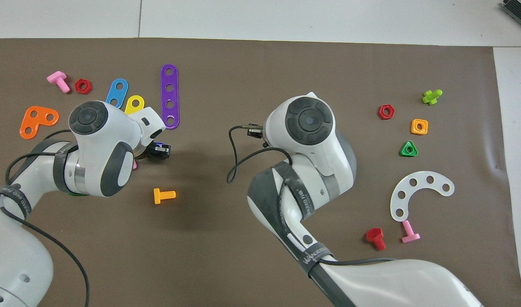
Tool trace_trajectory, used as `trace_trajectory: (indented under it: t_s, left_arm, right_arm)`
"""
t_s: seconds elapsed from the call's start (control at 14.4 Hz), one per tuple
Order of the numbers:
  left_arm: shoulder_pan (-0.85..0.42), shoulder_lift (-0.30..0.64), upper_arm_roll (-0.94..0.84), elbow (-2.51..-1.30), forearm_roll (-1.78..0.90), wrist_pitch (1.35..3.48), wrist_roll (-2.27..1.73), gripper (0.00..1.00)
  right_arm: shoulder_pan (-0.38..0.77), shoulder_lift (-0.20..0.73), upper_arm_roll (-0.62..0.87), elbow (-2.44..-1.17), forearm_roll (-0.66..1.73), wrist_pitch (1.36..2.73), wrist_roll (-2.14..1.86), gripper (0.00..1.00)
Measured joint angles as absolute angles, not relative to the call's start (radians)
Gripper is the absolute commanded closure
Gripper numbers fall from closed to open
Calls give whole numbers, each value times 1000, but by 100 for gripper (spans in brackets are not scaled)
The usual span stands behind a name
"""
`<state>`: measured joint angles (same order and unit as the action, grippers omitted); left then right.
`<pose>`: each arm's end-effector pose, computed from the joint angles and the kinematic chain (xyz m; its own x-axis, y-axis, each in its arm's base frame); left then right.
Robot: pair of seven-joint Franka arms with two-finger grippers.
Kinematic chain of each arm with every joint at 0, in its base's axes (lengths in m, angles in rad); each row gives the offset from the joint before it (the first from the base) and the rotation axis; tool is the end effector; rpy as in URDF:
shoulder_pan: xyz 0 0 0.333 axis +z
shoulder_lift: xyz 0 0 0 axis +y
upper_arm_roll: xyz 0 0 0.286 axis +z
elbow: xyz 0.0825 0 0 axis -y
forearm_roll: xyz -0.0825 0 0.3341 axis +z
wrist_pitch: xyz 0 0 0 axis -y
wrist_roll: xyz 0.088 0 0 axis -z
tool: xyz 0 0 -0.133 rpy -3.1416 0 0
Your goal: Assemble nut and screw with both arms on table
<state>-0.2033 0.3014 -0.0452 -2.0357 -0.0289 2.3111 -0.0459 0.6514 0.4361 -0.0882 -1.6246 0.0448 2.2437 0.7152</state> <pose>0.5292 -0.1351 0.2743 0.9832 -0.1804 -0.0277 -0.1794 -0.9832 0.0330 0.5365 0.3488 0.3591 0.9757 -0.1711 0.1372 -0.1547 -0.9804 -0.1223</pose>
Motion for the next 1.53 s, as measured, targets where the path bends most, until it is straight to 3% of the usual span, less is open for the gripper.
trace_trajectory:
  t_s: [0.55, 0.62, 0.69, 0.76, 1.18, 1.53]
  left_arm:
    - [-201, 322, -45, -1931, -48, 2312, -48, 81]
    - [-201, 329, -44, -1904, -70, 2291, -48, 81]
    - [-201, 336, -44, -1873, -83, 2260, -49, 81]
    - [-202, 343, -44, -1838, -88, 2227, -54, 81]
    - [-250, 389, -52, -1689, -93, 2103, -144, 81]
    - [-357, 440, -54, -1591, -96, 2065, -267, 81]
  right_arm:
    - [690, 534, -95, -1623, -26, 2317, 798, 100]
    - [692, 541, -95, -1624, -26, 2324, 798, 92]
    - [693, 546, -95, -1624, -26, 2328, 797, 23]
    - [693, 548, -95, -1624, -26, 2330, 798, 0]
    - [686, 524, -108, -1615, -26, 2322, 798, 0]
    - [517, 318, -120, -1605, -30, 2150, 708, 0]
